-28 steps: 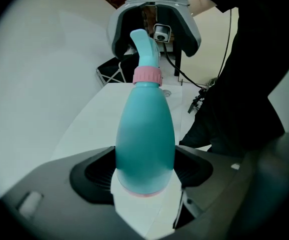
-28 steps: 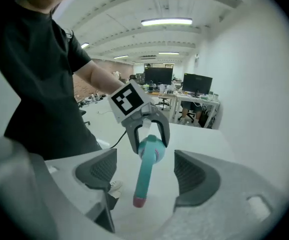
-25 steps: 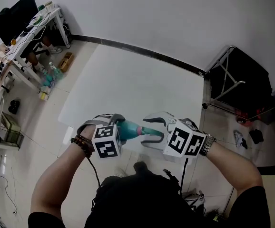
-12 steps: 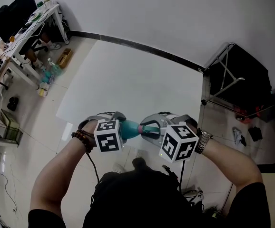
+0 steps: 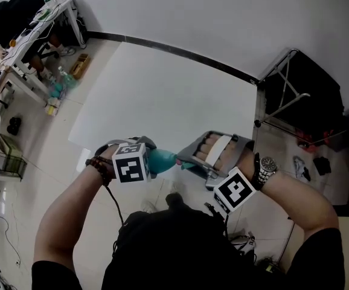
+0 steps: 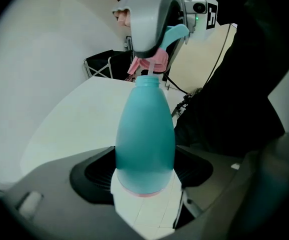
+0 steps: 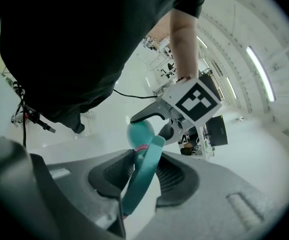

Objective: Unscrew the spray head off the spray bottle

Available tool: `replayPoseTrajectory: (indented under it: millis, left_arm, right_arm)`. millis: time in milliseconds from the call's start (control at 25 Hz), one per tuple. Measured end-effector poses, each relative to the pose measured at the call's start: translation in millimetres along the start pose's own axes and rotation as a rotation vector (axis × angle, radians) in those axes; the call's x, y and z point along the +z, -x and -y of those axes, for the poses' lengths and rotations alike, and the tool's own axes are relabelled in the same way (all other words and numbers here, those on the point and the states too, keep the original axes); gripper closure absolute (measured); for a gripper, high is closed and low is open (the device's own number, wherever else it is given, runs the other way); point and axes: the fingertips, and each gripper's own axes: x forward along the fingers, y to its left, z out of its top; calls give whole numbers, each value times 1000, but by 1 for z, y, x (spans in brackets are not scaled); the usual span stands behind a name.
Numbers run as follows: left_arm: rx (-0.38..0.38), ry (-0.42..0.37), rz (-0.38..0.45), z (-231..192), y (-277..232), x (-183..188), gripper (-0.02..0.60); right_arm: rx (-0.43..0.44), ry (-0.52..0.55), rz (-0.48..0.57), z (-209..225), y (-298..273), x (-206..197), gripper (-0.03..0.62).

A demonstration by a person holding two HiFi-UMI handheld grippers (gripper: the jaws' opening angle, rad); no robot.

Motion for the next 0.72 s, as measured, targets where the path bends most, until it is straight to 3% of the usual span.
replayPoseTrajectory:
  millis: [720]
  left_arm:
    - [84, 53, -2, -23, -3, -28, 199]
  right_arm:
    - [-33, -124, -11, 6, 18, -21, 473]
